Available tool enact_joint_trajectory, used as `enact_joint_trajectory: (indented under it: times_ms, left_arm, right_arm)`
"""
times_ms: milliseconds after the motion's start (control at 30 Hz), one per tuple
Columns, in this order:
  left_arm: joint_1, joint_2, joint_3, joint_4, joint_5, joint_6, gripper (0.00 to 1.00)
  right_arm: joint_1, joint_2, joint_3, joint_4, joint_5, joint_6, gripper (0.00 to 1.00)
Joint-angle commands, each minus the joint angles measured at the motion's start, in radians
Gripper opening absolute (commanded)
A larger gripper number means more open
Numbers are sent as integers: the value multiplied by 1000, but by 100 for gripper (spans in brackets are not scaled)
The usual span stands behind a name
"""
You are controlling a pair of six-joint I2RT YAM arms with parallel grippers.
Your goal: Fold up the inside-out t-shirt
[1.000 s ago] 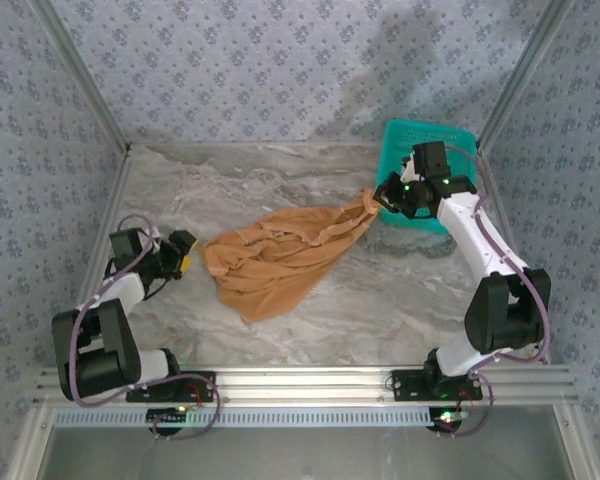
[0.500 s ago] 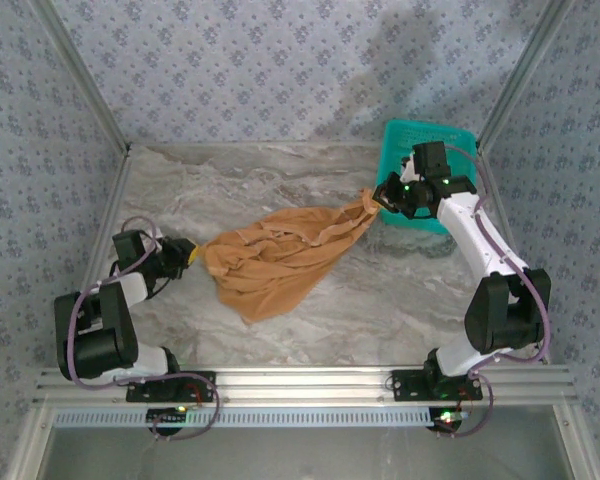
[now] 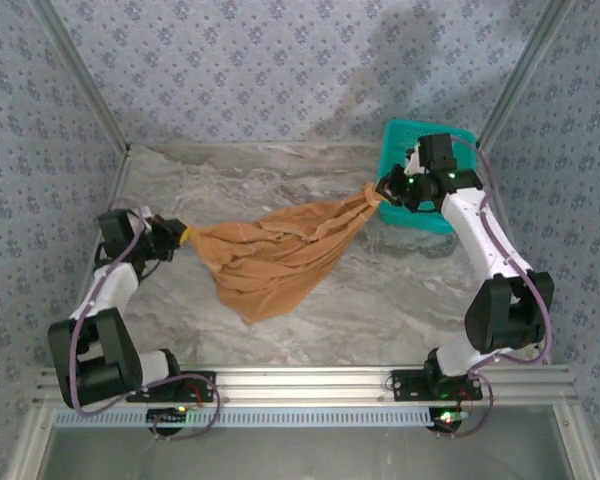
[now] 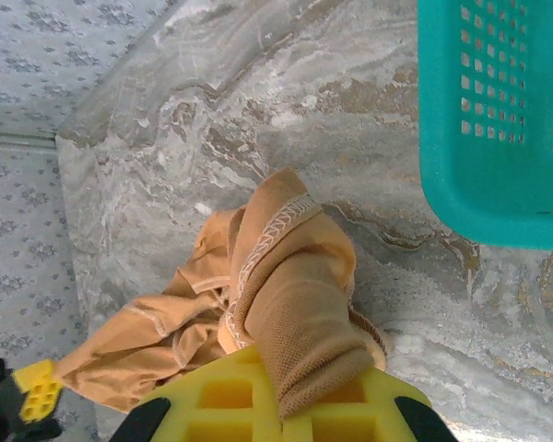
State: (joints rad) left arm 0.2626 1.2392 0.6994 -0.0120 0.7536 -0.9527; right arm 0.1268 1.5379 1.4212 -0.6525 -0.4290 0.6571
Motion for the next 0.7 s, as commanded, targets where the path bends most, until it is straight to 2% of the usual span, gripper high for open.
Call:
enact_joint_trajectory:
  times_ms: [0,133,333,533,667]
  left_arm:
    - [28,-99,249,-245,-53,59,0]
    - [106,-122,535,-399,-76,53,0]
    - [199,-126,808,-452,-61,-1,0]
    - [237,-117,1011,-474,-36,-31,0]
    - [238,-103,1160,-501,-34,-37,0]
  right_arm:
    - [-29,-53,99,-57,-20,-19,0]
    - [-60,-101,160,-90,-22,-19,0]
    - [-77,-218,174,-97,-12,-14,0]
    - [-43,-317,190,-31,-121,33,0]
    - [-2,-384,261,-10,-138,73,0]
